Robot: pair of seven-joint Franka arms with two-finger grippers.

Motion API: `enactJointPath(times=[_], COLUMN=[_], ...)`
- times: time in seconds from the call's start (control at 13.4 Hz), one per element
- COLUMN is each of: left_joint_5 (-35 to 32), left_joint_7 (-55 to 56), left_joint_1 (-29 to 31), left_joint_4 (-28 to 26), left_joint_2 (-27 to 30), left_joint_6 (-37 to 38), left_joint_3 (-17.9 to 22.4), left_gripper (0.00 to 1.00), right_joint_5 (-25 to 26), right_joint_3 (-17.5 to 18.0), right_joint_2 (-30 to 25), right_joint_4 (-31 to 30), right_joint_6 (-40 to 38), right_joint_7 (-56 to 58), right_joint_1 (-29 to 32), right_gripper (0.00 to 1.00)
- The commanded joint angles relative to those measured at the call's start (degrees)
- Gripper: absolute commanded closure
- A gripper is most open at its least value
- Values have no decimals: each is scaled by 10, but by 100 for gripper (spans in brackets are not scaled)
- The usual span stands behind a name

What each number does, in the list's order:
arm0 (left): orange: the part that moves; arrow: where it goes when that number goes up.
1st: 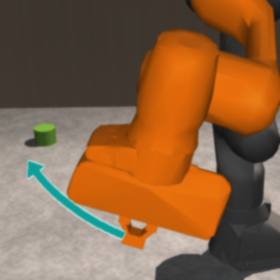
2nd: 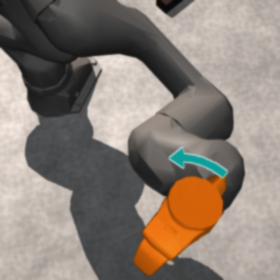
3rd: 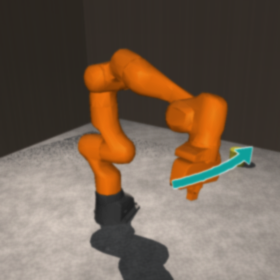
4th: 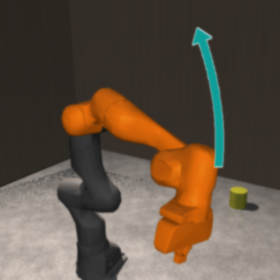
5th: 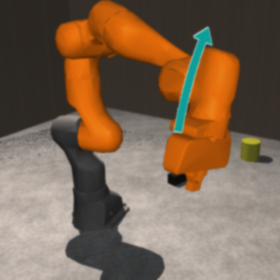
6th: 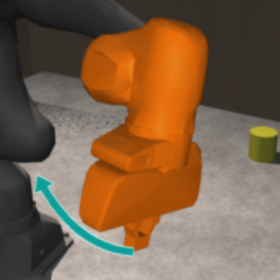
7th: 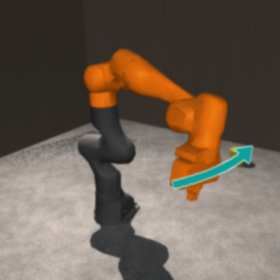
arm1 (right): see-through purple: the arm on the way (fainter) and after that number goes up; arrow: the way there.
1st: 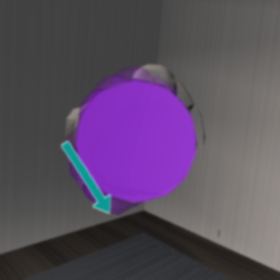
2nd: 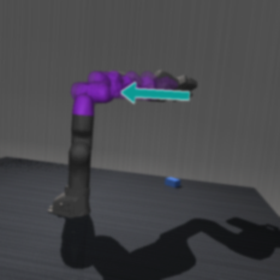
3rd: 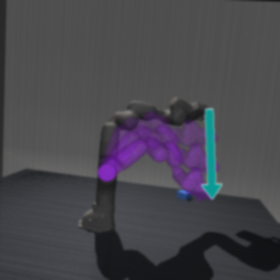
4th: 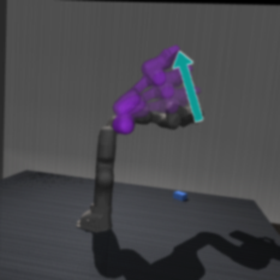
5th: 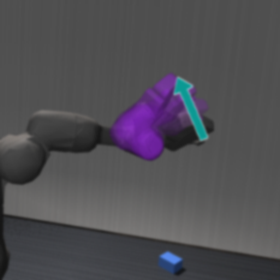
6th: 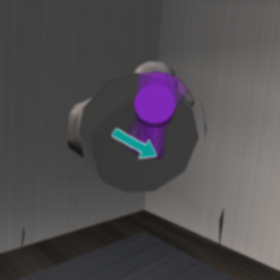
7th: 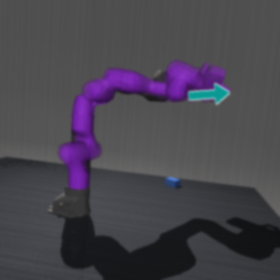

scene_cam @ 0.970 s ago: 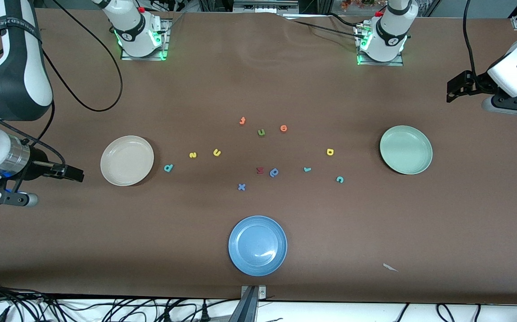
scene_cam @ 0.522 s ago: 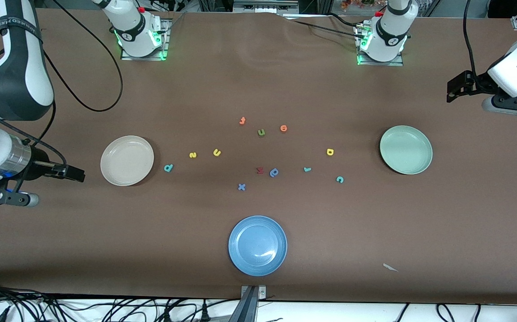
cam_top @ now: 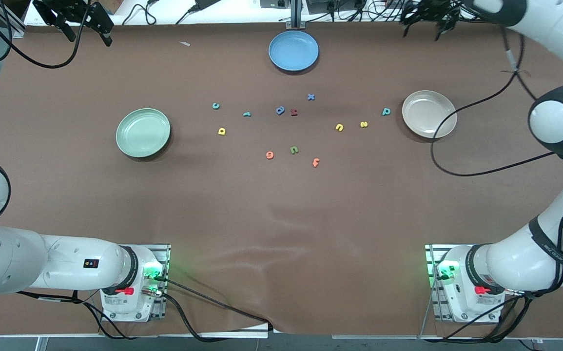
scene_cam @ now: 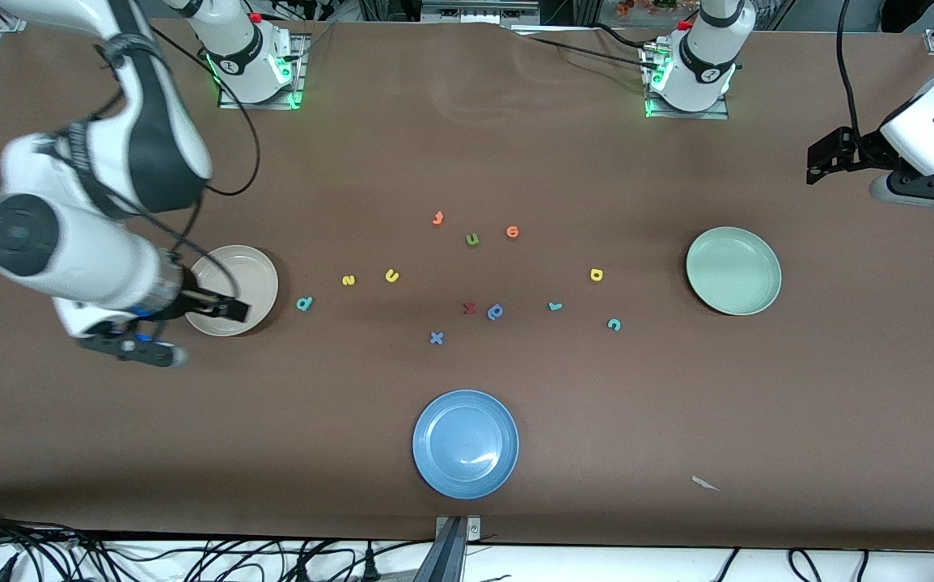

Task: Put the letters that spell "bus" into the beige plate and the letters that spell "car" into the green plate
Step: 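Reach the right gripper down to the yellow n letter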

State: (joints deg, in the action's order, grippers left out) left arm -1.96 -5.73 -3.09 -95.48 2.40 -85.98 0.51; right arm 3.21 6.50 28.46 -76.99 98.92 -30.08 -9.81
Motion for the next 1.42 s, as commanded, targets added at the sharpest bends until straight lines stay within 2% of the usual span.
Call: enactJointPath(times=[0.0,0.22,0.45,0.67,0.75,0.97,1.19,1.27,1.34], left_joint_5=[13,13,13,9,7,-1,-1,-1,0], left_joint_7=[5,4,4,4,5,-2,-2,-2,-2], left_joint_1=[0,4,8,8,11,36,36,36,39], left_joint_4=[18,18,18,18,18,19,19,19,19], left_joint_2=[-7,-7,-8,-8,-9,-22,-41,-47,-47], left_joint_6=[14,13,13,11,11,10,10,12,12], left_joint_3=[-2,-1,1,1,3,4,2,2,2], left_gripper=[0,0,0,0,0,0,0,0,0], right_joint_5=[-6,-7,-7,-2,-2,0,0,0,1], right_joint_3=[-3,1,34,40,40,40,40,40,40], right_joint_2=[12,9,7,7,7,9,12,12,13], right_joint_4=[-27,-118,-204,-284,-306,-364,-376,-376,-376], right_joint_6=[16,92,167,257,284,369,392,392,392], right_joint_7=[-37,-53,-54,-51,-49,-47,-47,-47,-46], right_joint_1=[-26,-56,-58,-58,-58,-58,-58,-59,-63], right_gripper=[0,1,1,2,7,11,26,36,39])
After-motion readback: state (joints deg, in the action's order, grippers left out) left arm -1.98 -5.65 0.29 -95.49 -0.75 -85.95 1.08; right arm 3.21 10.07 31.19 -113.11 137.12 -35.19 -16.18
